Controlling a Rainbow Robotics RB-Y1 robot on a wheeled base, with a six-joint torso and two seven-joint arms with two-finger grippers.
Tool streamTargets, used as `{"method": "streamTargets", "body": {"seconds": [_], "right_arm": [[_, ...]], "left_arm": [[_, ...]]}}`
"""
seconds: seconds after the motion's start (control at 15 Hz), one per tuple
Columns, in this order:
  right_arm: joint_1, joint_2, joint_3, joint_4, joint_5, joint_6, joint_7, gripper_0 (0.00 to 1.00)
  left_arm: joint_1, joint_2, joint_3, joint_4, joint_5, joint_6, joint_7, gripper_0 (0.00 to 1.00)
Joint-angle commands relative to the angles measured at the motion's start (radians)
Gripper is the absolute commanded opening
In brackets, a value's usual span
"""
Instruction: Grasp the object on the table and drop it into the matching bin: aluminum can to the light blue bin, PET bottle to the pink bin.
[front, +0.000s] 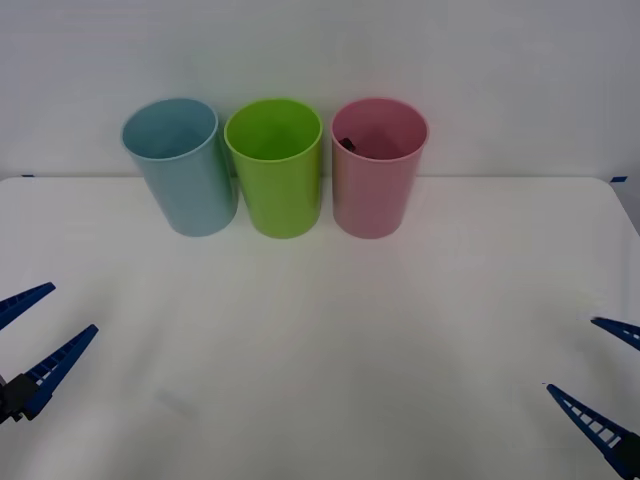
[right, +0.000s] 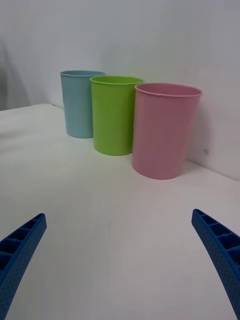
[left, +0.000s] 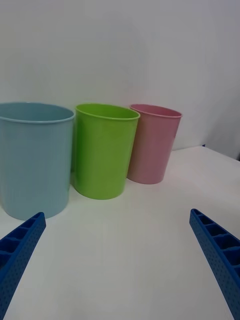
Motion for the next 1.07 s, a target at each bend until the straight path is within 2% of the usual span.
{"method": "streamTargets", "body": {"seconds": [0.07, 0.4, 1.07], "right_arm": [[0.000, -0.042, -0.020, 0.068, -0.027, -0.009, 0.007, 1.00], [-0.010, -0.085, -0.036, 0.169, -0.036, -0.054, 0.026, 1.00], [-0.023, -0.086, -0.002, 0.175, -0.036, -0.040, 0.020, 1.00]], "left_arm": [[0.000, 0.000, 0.000, 0.000, 0.000, 0.000, 0.000, 1.00], [0.000, 0.000, 0.000, 0.000, 0.000, 0.000, 0.000, 1.00], [0.000, 0.000, 0.000, 0.000, 0.000, 0.000, 0.000, 1.00]]}}
